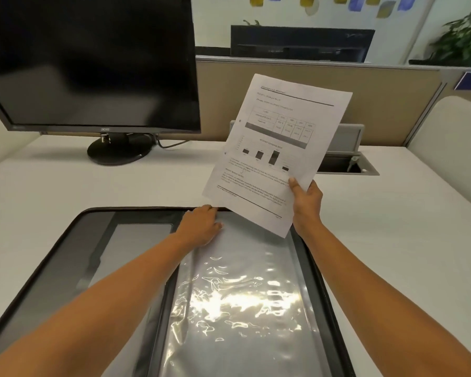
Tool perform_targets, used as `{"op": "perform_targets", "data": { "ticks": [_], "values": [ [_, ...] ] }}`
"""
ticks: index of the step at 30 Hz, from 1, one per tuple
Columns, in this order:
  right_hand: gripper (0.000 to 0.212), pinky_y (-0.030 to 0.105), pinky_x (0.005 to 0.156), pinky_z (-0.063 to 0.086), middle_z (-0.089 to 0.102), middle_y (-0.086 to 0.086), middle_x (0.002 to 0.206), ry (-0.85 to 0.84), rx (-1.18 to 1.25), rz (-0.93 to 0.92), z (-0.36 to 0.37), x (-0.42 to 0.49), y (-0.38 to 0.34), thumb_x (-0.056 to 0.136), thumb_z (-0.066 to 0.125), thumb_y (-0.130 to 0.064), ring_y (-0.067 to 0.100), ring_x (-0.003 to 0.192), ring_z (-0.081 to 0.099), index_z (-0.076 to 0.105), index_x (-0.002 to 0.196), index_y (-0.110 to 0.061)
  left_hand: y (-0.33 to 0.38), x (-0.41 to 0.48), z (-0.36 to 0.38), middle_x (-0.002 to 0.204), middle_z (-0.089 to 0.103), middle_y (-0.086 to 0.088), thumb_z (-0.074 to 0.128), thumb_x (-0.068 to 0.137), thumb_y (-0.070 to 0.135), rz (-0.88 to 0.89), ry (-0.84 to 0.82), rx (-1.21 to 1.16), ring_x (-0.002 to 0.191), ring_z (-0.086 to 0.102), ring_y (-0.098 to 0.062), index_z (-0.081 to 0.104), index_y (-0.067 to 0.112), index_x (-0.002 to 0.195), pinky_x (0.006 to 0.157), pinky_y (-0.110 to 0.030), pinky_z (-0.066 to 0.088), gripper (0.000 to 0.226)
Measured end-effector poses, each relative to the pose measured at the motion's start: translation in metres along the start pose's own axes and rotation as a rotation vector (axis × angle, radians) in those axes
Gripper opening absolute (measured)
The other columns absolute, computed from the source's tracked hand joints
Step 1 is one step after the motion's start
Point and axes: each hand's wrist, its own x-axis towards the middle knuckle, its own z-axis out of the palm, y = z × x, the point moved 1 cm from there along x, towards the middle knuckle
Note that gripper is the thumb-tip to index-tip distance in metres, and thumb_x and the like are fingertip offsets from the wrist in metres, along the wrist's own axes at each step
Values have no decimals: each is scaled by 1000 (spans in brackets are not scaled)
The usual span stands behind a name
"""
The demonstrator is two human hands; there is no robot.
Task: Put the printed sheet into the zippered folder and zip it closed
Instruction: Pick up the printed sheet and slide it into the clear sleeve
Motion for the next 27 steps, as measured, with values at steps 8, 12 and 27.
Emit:
{"op": "perform_targets", "data": {
  "ticks": [8,12,27],
  "values": [
    [13,29,64,54,63,-5,100,5,66,41,14,18,6,89,55,-25,14,84,63,52,101,-29,-5,18,0,111,56,-7,44,91,30,-62,121,93,106,47,-26,65,14,107,87,-40,36,30],
    [13,36,74,55,63,-1,102,10,107,65,22,22,7,89,55,-20,18,86,63,53,102,-24,-8,20,1,107,61,-2,55,85,26,-88,178,-107,106,49,-22,66,18,99,88,-38,34,19],
    [19,31,65,52,63,-2,97,-25,291,122,54,47,0,88,57,-15,15,85,61,54,106,-20,-3,28,-7,70,64,2,74,74,15,-112,212,-763,73,57,-15,71,11,79,64,-19,45,7]
  ]
}}
